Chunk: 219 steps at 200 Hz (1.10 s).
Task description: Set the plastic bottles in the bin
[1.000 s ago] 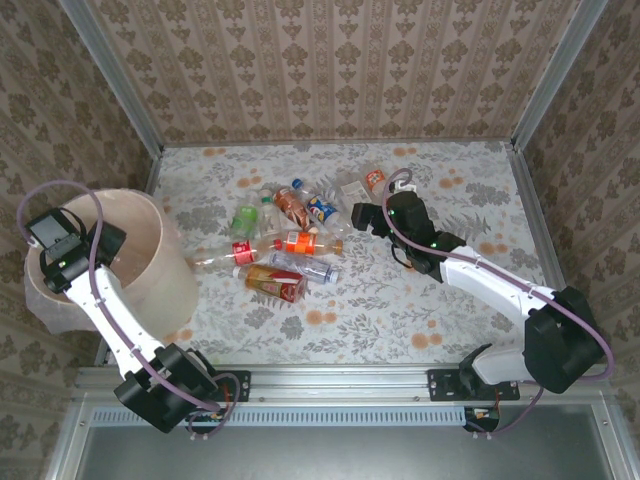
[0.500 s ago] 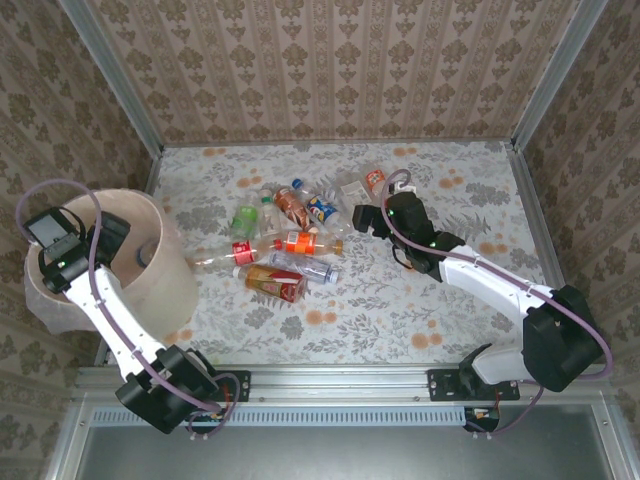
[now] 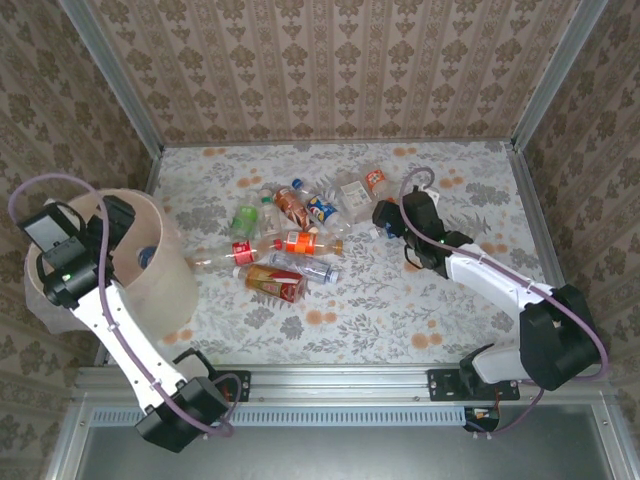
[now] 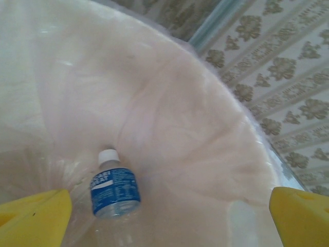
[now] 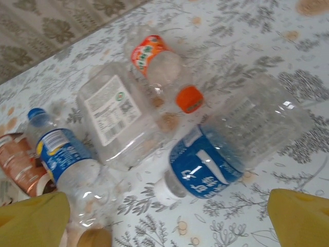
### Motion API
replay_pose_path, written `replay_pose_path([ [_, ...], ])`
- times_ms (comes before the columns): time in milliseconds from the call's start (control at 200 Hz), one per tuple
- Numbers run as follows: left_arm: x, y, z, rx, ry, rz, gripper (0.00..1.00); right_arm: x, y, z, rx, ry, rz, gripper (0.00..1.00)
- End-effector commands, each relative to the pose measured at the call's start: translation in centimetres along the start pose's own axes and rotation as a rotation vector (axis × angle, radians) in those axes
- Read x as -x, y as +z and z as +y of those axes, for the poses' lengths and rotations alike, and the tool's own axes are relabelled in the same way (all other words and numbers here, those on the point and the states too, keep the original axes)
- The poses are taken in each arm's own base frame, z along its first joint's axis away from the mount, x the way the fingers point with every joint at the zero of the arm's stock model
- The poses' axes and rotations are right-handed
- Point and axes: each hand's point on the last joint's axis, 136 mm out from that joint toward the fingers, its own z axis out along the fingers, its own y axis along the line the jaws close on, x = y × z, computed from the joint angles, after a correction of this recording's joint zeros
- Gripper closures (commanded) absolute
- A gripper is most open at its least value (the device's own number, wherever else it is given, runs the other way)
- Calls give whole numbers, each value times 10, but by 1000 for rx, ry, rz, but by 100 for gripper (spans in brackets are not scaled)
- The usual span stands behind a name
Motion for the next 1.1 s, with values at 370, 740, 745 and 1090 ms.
replay_pose_path([
  [370, -43, -27, -148, -390, 280, 102, 0, 8, -7, -26, 10, 104, -10, 0],
  [740, -154, -17, -255, -733, 673, 222, 0, -3, 3, -36, -53, 105, 77, 0],
  [745, -156, -17, -256, -738, 677, 222, 0, -3, 4, -36, -54, 104, 79, 0],
  [1090, -235, -45, -280, -999, 931, 205, 0, -17, 48, -40, -130, 200, 146, 0],
])
